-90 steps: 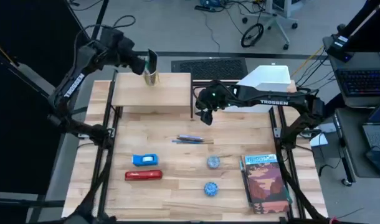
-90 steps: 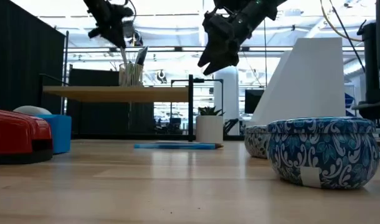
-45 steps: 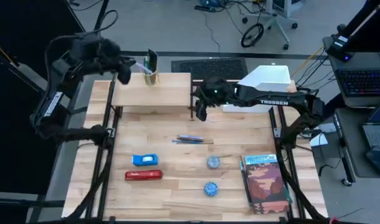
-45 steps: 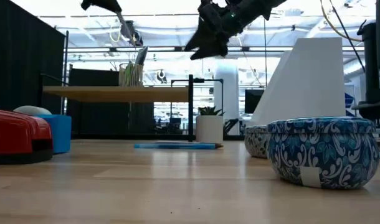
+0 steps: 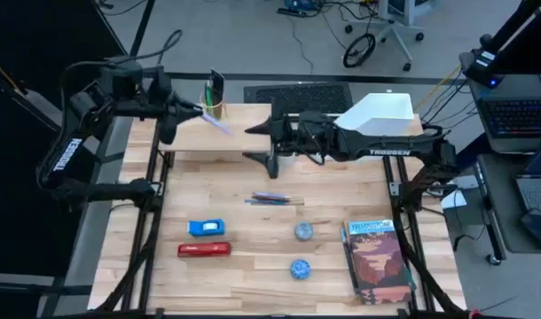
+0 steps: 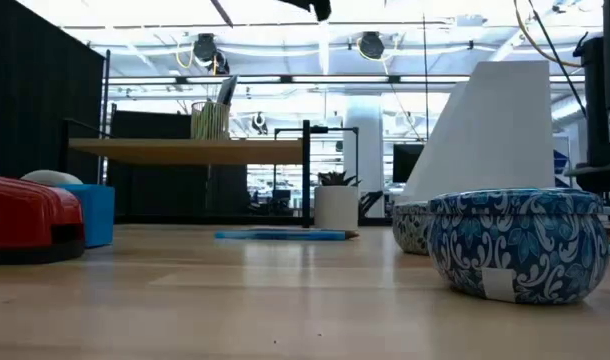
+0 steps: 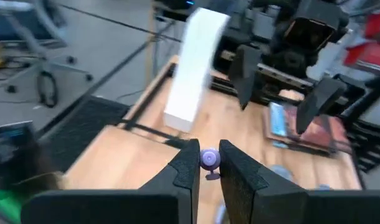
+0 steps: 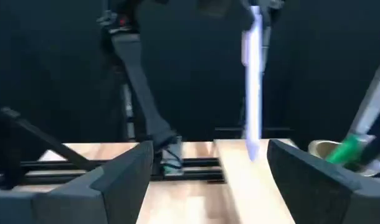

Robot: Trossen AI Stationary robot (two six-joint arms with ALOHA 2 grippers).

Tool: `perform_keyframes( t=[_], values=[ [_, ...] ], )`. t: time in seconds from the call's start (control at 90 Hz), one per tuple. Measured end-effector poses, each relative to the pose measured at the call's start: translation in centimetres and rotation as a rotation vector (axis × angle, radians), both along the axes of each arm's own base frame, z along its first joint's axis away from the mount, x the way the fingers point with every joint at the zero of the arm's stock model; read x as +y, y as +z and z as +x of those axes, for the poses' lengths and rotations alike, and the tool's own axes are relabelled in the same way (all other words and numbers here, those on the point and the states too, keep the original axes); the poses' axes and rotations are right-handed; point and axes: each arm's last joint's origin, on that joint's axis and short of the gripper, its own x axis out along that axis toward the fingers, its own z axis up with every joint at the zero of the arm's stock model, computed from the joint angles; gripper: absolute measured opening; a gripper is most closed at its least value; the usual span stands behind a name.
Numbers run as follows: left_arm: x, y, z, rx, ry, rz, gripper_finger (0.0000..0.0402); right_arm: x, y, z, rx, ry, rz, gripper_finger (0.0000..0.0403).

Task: Stock shelves
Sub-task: Remove the purple pen from the gold pen holder

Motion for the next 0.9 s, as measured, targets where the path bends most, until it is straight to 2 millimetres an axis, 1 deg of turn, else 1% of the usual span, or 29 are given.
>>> perform_keyframes(
  t=[0.144, 0.267, 0.389, 0.489, 0.567, 0.644, 0.9],
  values=[
    [-0.2, -0.4, 1.6, 0.019, -0.077, -0.016, 0.0032, 0.6, -0.5, 1.9, 0.000, 0.012, 0.063, 0.0297],
    [-0.5, -0.9, 3.2, 0.043, -0.147, -0.033, 0.0032, 0.5, -1.0, 3.3, 0.025, -0.001, 0.097, 0.0297],
    [-1.1, -1.4, 4.8, 0.069, -0.216, -0.045, 0.0032, 0.2, -0.4, 4.0, 0.039, -0.041, 0.115, 0.0291],
    [-1.6, -1.7, 5.7, 0.092, -0.261, -0.028, 0.0032, 0.1, -0.7, 4.4, 0.069, -0.042, 0.135, 0.0272],
    [-1.9, -2.0, 6.5, 0.116, -0.268, -0.016, 0.0032, 0.2, -0.9, 4.5, 0.089, -0.027, 0.141, 0.0247],
    [-2.0, -2.3, 6.9, 0.135, -0.265, -0.007, 0.0032, 0.2, -0.9, 4.4, 0.101, -0.024, 0.148, 0.0211],
    [-2.3, -2.3, 7.2, 0.141, -0.281, 0.013, 0.0032, 0.3, -1.4, 4.3, 0.155, 0.005, 0.170, 0.0059]
  ],
)
